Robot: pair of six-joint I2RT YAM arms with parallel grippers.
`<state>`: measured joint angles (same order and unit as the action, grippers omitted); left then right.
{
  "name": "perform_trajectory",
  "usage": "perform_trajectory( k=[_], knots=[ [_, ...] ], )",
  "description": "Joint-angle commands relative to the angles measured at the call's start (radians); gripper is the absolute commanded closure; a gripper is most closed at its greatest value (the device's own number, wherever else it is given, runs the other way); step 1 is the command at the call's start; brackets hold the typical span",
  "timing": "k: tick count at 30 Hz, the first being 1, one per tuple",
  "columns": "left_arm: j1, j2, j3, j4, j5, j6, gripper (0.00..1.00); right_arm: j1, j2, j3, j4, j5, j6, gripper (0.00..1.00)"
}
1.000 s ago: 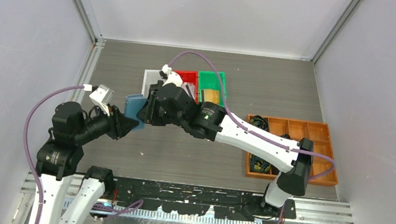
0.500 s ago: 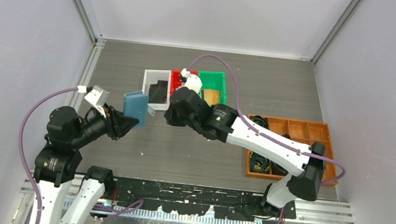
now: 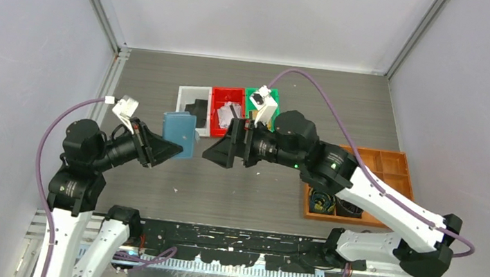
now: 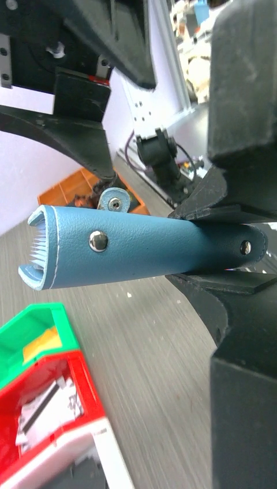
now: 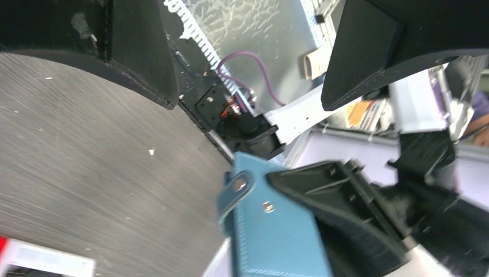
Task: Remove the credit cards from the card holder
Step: Open the card holder.
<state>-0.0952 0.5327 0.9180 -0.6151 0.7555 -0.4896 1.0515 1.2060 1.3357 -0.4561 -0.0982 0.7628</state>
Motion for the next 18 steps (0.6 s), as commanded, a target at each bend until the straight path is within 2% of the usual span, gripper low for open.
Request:
perform_trajectory(
  k=[1, 5, 7, 10, 16, 18],
  knots=[
    [0.005, 0.015, 0.063, 0.170, 0.093, -0.146, 1.00, 0.001, -0.032, 0.002, 0.119, -0.100, -0.013, 0.00],
    [0.005, 0.010, 0.068, 0.183, 0.060, -0.175, 1.00, 0.010, 0.036, 0.086, 0.067, -0.023, -0.026, 0.01],
    [0.005, 0.006, 0.058, 0.207, 0.084, -0.222, 1.00, 0.011, 0.047, 0.083, 0.106, 0.003, -0.025, 0.06],
    [0.005, 0.006, 0.048, 0.235, 0.140, -0.259, 1.00, 0.011, 0.065, 0.100, 0.131, 0.050, -0.025, 0.19],
    [0.005, 0.006, 0.048, 0.233, 0.171, -0.270, 1.00, 0.010, 0.140, 0.206, 0.049, 0.050, -0.032, 0.26],
    [0.005, 0.003, 0.046, 0.232, 0.174, -0.270, 1.00, 0.009, 0.147, 0.208, 0.040, 0.068, -0.026, 0.32]
  ],
)
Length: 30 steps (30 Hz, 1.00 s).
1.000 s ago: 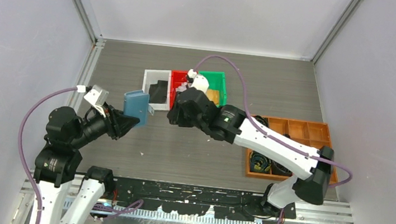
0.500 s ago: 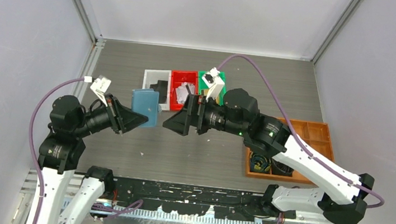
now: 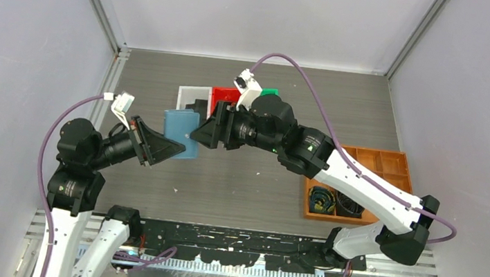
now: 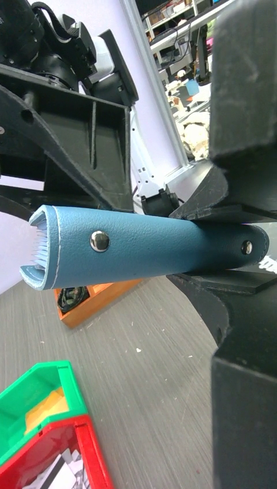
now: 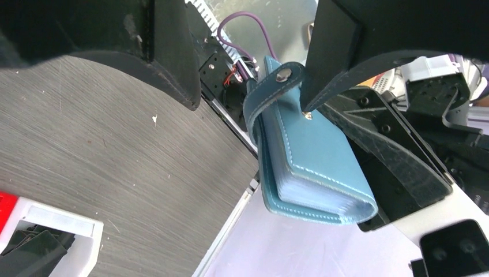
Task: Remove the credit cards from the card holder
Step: Open the card holder.
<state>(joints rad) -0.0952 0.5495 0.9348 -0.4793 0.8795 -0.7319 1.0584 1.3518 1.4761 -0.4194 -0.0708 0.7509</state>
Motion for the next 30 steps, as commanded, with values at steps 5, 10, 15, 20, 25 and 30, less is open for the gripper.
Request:
perform_trajectory(
  k=[5, 10, 15, 20, 25, 30],
  knots=[
    [0.004, -0.036, 0.021, 0.095, 0.065, -0.020, 1.00, -0.001, -0.002, 0.047, -0.030, 0.137, 0.028, 0.57],
    [0.005, -0.033, 0.028, 0.048, 0.037, 0.026, 1.00, -0.001, -0.005, -0.009, 0.010, 0.091, 0.070, 0.58],
    [0.005, -0.033, 0.035, 0.054, 0.041, 0.012, 1.00, 0.000, -0.022, -0.037, 0.018, 0.107, 0.087, 0.65],
    [0.004, -0.030, 0.025, 0.059, 0.041, 0.010, 1.00, 0.001, 0.012, 0.022, -0.048, 0.129, 0.086, 0.77],
    [0.005, -0.028, 0.023, 0.073, 0.041, -0.012, 1.00, 0.000, -0.012, 0.012, -0.013, 0.128, 0.080, 0.85],
    [0.004, -0.050, -0.007, -0.009, 0.001, 0.084, 0.66, -0.001, -0.051, -0.040, 0.041, 0.004, 0.102, 0.99]
  ],
)
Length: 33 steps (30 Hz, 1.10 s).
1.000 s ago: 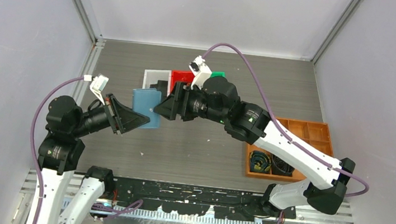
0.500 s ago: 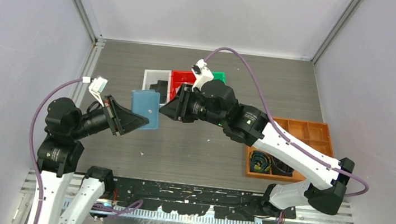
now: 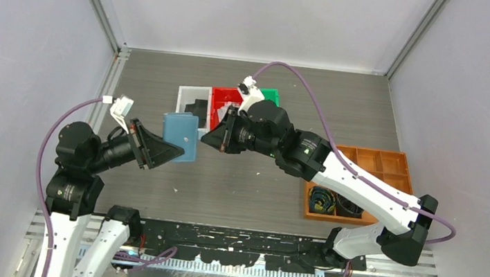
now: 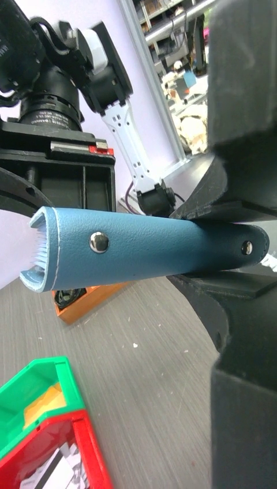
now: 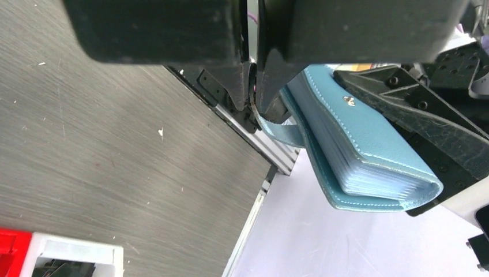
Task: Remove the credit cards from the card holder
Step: Open the card holder.
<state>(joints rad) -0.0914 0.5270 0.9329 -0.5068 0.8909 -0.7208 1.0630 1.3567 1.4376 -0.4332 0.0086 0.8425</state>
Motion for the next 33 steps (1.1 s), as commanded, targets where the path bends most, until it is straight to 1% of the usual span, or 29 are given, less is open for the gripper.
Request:
perform_trajectory(
  k=[1, 2, 4, 7, 9, 11, 16, 19, 21, 23, 27, 30, 33],
  knots=[
    [0.001, -0.035, -0.027, 0.005, -0.020, 0.104, 0.42, -0.005, -0.053, 0.020, 0.016, -0.087, -0.011, 0.99],
    [0.000, -0.040, -0.040, -0.016, -0.038, 0.142, 0.25, -0.004, -0.045, 0.049, -0.041, -0.093, -0.058, 0.99],
    [0.000, -0.046, -0.050, -0.063, -0.092, 0.227, 0.18, 0.000, -0.028, 0.128, -0.168, -0.101, -0.146, 0.99],
    [0.001, -0.054, -0.027, -0.111, -0.163, 0.378, 0.14, 0.028, 0.001, 0.236, -0.361, -0.076, -0.267, 0.99],
    [0.001, -0.062, -0.009, -0.129, -0.171, 0.462, 0.14, 0.049, 0.016, 0.266, -0.443, -0.071, -0.321, 0.99],
    [0.001, -0.069, -0.010, -0.134, -0.147, 0.508, 0.15, 0.083, 0.040, 0.296, -0.509, -0.071, -0.368, 0.99],
    [0.001, -0.087, -0.055, -0.136, 0.030, 0.543, 0.24, 0.175, 0.149, 0.438, -0.688, -0.035, -0.481, 0.99],
    [0.001, -0.143, -0.095, -0.095, 0.083, 0.541, 0.27, 0.220, 0.211, 0.529, -0.767, -0.025, -0.535, 0.99],
    [0.000, -0.177, -0.119, -0.067, 0.117, 0.555, 0.29, 0.244, 0.245, 0.580, -0.794, -0.038, -0.564, 0.99],
    [0.000, -0.197, -0.122, -0.075, 0.153, 0.610, 0.30, 0.256, 0.277, 0.628, -0.805, -0.051, -0.585, 0.99],
    [0.001, -0.216, -0.094, -0.177, 0.207, 0.760, 0.31, 0.259, 0.299, 0.705, -0.807, -0.083, -0.606, 0.99],
    [0.001, -0.210, -0.079, -0.245, 0.205, 0.845, 0.32, 0.259, 0.296, 0.738, -0.789, -0.110, -0.623, 0.99],
    [0.001, -0.191, -0.072, -0.281, 0.228, 0.888, 0.34, 0.259, 0.298, 0.767, -0.787, -0.123, -0.635, 0.99]
  ],
)
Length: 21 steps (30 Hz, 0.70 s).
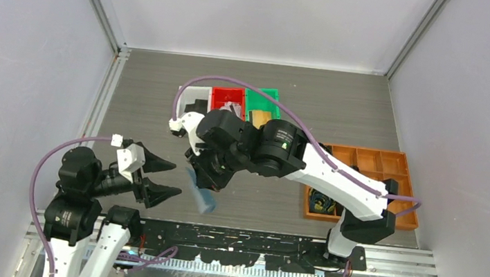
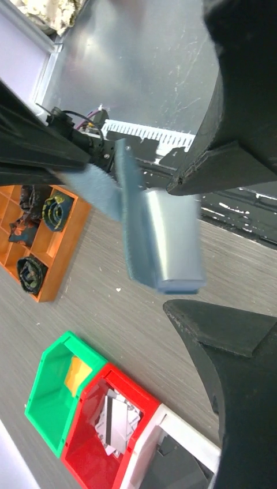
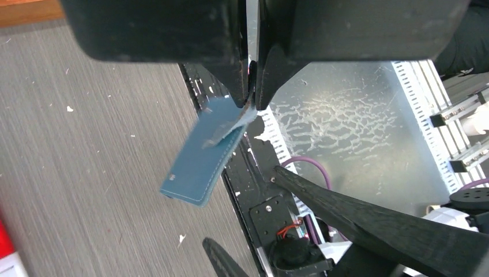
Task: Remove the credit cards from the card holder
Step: Open the card holder.
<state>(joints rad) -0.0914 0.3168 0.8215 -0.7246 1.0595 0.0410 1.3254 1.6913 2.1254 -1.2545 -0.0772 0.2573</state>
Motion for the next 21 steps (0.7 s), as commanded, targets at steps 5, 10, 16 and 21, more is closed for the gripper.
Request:
perform_trajectory(
  k=[5, 10, 16, 21],
  knots=[
    [0.001, -0.004, -0.020, 0.109, 0.040, 0.014, 0.32, -0.003, 0.006, 0.148, 0.039, -0.106, -0.066, 0.99],
    [0.001, 0.020, -0.069, 0.269, 0.078, -0.135, 0.16, -0.002, 0.109, 0.316, 0.032, -0.193, -0.087, 0.99],
    [0.001, 0.047, 0.014, 0.203, 0.134, -0.090, 0.01, -0.002, 0.130, 0.365, 0.060, -0.245, -0.115, 0.99],
    [0.001, 0.065, 0.061, 0.203, 0.188, -0.192, 0.00, -0.002, 0.134, 0.356, 0.100, -0.279, -0.118, 0.99]
  ],
)
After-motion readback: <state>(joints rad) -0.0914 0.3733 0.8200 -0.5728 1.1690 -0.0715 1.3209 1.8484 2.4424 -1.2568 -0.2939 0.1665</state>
